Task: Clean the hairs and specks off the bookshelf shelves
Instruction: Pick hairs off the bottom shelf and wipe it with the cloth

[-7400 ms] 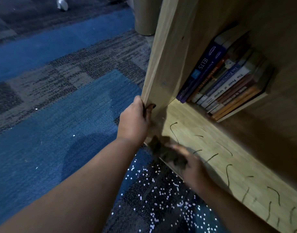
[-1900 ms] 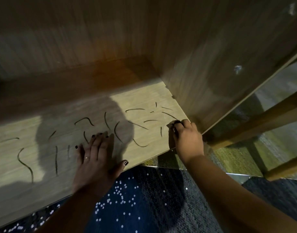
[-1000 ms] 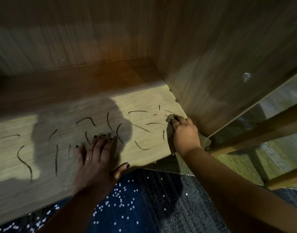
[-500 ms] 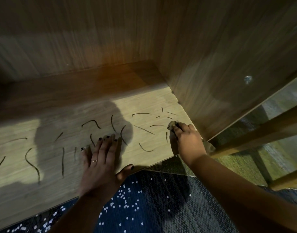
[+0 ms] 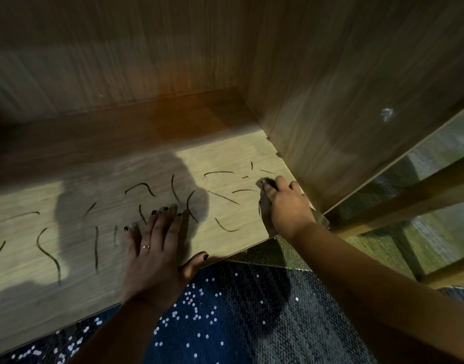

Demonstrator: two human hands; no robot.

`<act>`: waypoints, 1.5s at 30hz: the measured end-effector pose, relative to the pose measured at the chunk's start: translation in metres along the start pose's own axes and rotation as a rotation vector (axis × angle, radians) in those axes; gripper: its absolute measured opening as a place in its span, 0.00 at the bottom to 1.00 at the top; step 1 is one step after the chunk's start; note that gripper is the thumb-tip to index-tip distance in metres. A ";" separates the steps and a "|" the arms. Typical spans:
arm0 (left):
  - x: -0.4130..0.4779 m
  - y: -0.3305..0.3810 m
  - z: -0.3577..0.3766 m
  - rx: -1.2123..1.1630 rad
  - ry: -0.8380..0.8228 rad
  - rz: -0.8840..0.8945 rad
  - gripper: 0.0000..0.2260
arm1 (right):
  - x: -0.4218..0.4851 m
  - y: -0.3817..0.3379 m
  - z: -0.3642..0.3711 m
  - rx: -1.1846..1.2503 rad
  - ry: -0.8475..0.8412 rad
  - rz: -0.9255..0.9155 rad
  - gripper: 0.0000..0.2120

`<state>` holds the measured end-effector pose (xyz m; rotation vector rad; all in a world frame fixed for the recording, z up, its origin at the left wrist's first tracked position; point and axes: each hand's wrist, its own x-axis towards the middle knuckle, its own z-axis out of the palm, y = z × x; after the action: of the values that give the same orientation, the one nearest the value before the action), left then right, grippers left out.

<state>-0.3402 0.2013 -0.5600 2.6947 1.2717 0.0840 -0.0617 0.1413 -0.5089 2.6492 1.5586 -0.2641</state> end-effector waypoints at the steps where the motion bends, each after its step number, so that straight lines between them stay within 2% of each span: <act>1: 0.000 0.000 0.000 -0.001 -0.003 -0.004 0.41 | -0.005 0.002 0.003 -0.004 -0.001 -0.013 0.30; 6: 0.000 0.002 -0.001 -0.004 -0.013 0.001 0.40 | -0.009 0.003 0.007 -0.023 0.022 -0.042 0.31; 10: 0.000 0.002 -0.002 -0.008 -0.028 0.001 0.41 | 0.014 -0.010 -0.004 0.005 0.000 0.020 0.27; 14: 0.001 0.004 -0.005 -0.019 -0.027 0.008 0.41 | 0.028 -0.017 -0.010 -0.011 -0.023 0.053 0.28; 23: 0.000 0.001 -0.003 -0.014 -0.021 0.019 0.40 | -0.011 -0.008 0.007 -0.002 0.007 0.009 0.28; 28: -0.001 0.002 -0.003 -0.008 -0.011 0.012 0.41 | 0.010 -0.016 0.005 0.004 0.044 0.084 0.23; 31: -0.001 0.002 -0.003 -0.002 -0.006 0.004 0.39 | 0.033 -0.017 -0.004 -0.044 0.018 0.109 0.26; 35: -0.001 0.003 -0.006 -0.011 -0.010 0.002 0.39 | 0.052 -0.016 -0.013 -0.012 -0.030 0.134 0.23; 45: 0.000 0.001 -0.003 -0.008 -0.026 0.017 0.38 | -0.006 -0.001 0.009 -0.055 0.059 0.048 0.26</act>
<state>-0.3401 0.2013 -0.5569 2.6911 1.2391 0.0560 -0.0667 0.1350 -0.5165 2.6716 1.4926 -0.1396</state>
